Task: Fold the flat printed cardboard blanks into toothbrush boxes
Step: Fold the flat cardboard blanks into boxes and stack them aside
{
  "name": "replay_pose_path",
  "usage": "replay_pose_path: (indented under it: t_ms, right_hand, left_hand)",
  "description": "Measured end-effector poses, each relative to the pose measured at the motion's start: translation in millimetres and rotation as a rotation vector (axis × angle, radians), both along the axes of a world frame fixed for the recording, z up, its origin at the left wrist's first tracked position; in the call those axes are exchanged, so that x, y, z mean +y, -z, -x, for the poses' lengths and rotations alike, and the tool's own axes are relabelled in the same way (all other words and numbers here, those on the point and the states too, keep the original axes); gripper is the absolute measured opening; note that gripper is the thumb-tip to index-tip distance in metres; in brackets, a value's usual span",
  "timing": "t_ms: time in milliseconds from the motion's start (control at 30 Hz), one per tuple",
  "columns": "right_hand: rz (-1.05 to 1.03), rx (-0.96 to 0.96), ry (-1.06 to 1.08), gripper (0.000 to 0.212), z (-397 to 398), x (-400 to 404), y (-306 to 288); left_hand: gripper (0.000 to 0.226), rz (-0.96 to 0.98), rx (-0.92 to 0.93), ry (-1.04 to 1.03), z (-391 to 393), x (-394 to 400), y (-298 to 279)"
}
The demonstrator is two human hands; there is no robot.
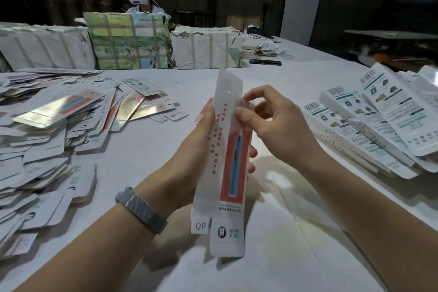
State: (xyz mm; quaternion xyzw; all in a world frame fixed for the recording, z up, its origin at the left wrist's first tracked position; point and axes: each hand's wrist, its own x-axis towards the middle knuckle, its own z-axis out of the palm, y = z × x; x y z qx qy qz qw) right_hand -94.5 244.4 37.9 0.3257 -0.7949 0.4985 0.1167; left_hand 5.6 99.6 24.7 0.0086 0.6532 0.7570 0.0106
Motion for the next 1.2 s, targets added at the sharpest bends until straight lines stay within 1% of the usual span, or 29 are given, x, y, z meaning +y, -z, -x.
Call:
replay_pose_path:
  t_ms: [133,267,400,467,533,600,667,733,800,933,1000,1100,1133,1200]
  right_hand:
    - [0.098,-0.213,-0.071,0.027,-4.7,-2.3,-3.8]
    - [0.223,-0.282,-0.041,0.034,-3.8,-0.6,-9.4]
    - [0.297,-0.325,-0.071,0.031,-2.8,2.2,-15.1]
    - [0.333,-0.306,-0.033,0.03,-5.5,1.6,-17.7]
    - [0.376,-0.307,-0.041,0.029,-7.9,2.7,-21.9]
    - [0.416,-0.383,-0.109,0.026,-8.7,5.2,-25.6]
    - [0.392,-0.456,-0.149,0.023,-10.2,5.5,-25.0]
    - [0.3,-0.376,-0.077,0.024,-9.2,3.0,-20.8]
    - [0.276,-0.313,-0.024,0.021,-10.3,1.0,-18.9]
    - [0.292,-0.35,-0.066,0.013,-14.0,0.0,-20.2]
    - [0.314,-0.354,-0.075,0.017,-17.6,-0.2,-21.9]
    - [0.315,-0.332,-0.061,0.034,-22.3,-0.9,-25.0]
    - [0.306,-0.327,-0.054,0.035,-22.2,-0.6,-25.1]
    - [0.27,-0.331,-0.045,0.029,-20.4,0.3,-24.7]
  left_hand:
    - [0.075,0.012,-0.016,0.095,-1.1,1.0,1.5]
    - [0.075,-0.02,-0.064,0.145,-1.0,7.3,2.0]
    - [0.078,0.016,-0.081,0.135,1.2,8.3,-0.4]
    - [0.079,-0.005,-0.088,0.137,1.6,8.3,-0.7]
    - [0.08,-0.045,-0.101,0.151,1.8,9.1,-0.9]
    - [0.081,-0.093,-0.114,0.177,1.5,9.4,-1.3]
    - [0.079,-0.102,-0.111,0.186,0.7,7.0,-0.1]
    - [0.076,-0.093,-0.111,0.181,-0.5,4.5,1.7]
    - [0.077,-0.089,-0.12,0.181,-0.4,3.2,3.2]
    - [0.074,-0.115,-0.131,0.199,-1.0,3.3,2.5]
    - [0.074,-0.136,-0.13,0.212,-2.2,4.0,2.0]
    - [0.076,-0.161,-0.119,0.219,-1.7,5.4,2.3]
    - [0.077,-0.171,-0.122,0.222,-1.4,6.5,2.2]
    - [0.08,-0.175,-0.136,0.227,-0.5,8.5,2.9]
